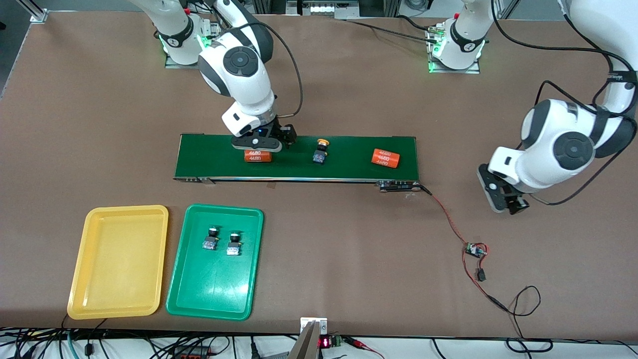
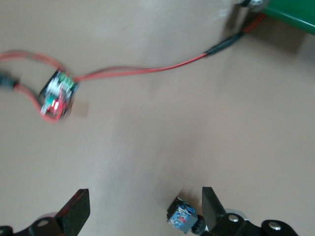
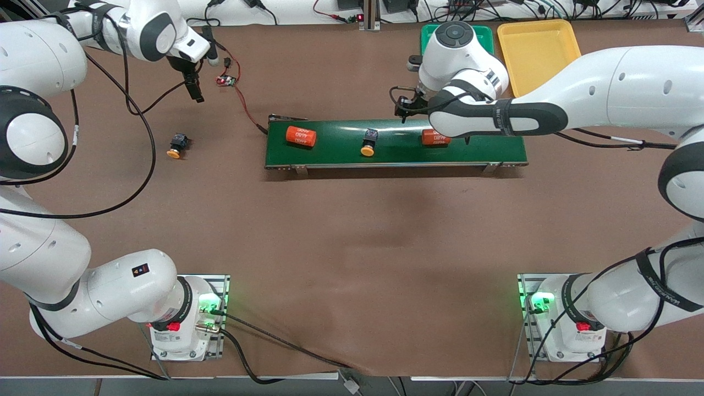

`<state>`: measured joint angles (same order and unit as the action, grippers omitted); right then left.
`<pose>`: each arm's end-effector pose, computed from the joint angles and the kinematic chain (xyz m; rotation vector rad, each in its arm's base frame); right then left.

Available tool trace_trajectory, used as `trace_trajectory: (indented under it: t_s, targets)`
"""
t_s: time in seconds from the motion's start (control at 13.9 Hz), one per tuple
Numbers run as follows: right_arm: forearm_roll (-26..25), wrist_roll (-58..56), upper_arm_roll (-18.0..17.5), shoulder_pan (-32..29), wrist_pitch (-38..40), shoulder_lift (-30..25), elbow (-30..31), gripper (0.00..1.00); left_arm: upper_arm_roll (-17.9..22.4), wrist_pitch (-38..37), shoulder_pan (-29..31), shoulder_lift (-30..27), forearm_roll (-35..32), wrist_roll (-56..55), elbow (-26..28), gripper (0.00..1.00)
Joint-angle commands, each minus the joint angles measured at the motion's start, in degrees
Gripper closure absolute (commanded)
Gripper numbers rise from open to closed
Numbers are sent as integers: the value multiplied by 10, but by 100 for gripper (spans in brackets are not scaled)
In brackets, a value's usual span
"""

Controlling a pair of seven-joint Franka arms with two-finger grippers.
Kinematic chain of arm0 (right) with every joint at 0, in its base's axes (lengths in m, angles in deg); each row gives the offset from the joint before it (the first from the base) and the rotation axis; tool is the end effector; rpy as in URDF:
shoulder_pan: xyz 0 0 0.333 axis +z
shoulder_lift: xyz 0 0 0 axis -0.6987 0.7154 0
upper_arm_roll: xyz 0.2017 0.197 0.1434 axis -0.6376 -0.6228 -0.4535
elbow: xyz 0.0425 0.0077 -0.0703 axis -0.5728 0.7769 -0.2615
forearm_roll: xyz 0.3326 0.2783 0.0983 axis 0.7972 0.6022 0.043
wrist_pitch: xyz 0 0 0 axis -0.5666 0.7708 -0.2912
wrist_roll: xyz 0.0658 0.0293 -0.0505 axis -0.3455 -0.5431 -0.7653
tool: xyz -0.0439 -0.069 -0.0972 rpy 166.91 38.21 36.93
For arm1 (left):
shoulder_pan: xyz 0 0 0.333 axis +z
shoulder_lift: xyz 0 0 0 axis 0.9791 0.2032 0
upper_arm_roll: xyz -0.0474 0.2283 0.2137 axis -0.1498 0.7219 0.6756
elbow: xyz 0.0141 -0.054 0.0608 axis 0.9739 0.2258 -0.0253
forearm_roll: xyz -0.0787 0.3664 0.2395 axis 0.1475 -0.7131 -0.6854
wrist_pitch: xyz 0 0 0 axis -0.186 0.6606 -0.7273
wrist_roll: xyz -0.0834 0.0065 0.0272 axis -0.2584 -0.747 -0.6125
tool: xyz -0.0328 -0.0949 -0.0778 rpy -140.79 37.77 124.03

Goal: Sort buttons by color to trays
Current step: 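Grasp the conveyor button with the right gripper while the left gripper grasps another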

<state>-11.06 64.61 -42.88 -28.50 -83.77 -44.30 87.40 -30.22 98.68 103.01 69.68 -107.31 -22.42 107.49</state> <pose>0.4995 0.4278 0.2752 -3.0896 0.1365 -0.1224 0.6569 -0.0134 0.2639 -2.6274 1.6426 0.1601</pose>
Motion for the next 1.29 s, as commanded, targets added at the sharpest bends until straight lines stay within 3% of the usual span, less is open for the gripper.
trace_trajectory:
  t_s: [0.0, 0.36, 0.57, 0.93, 1.22]
  targets:
    - [-18, 8, -1, 24, 10, 50, -53, 0, 31, -7, -11, -1, 12, -139, -5, 0]
    - [-46, 51, 2, 46, 12, 80, -71, 0, 58, -2, 26, 29, 16, -304, -2, 0]
    - [-75, 87, 2, 51, 12, 95, -78, 0, 58, -1, 46, 51, 16, -309, 2, 0]
    - [-75, 93, 2, 52, 12, 113, -92, 0, 58, 1, 59, 61, 62, -321, 41, 0]
    - [-75, 120, 2, 54, 25, 125, -104, 0, 58, 52, 72, 66, 61, -323, 78, 0]
